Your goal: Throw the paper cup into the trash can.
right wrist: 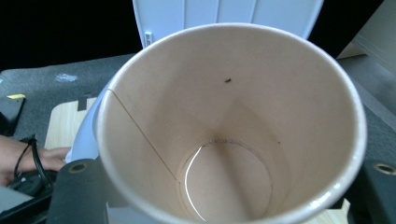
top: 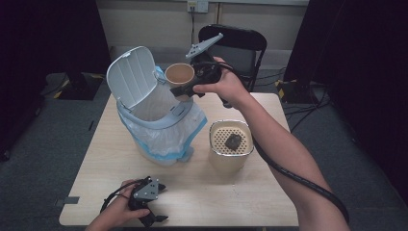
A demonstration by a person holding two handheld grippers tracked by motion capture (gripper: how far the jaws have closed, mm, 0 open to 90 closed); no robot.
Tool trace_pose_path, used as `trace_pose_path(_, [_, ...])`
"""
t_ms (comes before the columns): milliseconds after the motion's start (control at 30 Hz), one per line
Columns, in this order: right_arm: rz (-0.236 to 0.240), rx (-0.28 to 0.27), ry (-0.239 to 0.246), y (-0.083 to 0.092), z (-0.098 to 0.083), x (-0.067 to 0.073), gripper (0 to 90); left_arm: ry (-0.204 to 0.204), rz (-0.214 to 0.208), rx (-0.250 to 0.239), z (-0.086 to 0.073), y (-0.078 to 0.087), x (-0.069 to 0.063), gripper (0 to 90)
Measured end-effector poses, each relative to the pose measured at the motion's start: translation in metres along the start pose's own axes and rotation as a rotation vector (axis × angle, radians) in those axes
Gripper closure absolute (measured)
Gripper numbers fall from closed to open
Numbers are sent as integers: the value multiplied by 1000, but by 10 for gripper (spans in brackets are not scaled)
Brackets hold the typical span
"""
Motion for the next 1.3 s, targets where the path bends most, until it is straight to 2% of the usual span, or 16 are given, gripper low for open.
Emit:
trace_pose_path(633, [34, -12, -26, -40, 8, 9, 268, 4, 0, 3, 0, 0, 0, 0])
trace_pose_path(1133, [41, -8, -42, -57, 4, 10, 264, 4, 1, 4, 0, 0, 0, 0])
trace_pose_path(1267, [38, -24, -62, -62, 4, 10, 239, 4, 0, 3, 0, 0, 0, 0])
trace_pose_path(1300, [54, -30, -79, -64, 3, 11, 190, 2, 0, 2, 0, 0, 0, 0])
Point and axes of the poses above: each handheld gripper's, and its own axes: y roughly backward along the jaws, z roughly out of its top, x roughly to its left, the point moved 6 cm from there along -y, roughly forward along the jaws, and after that the axes turned 5 degrees about -z, right-handed, at the moved point
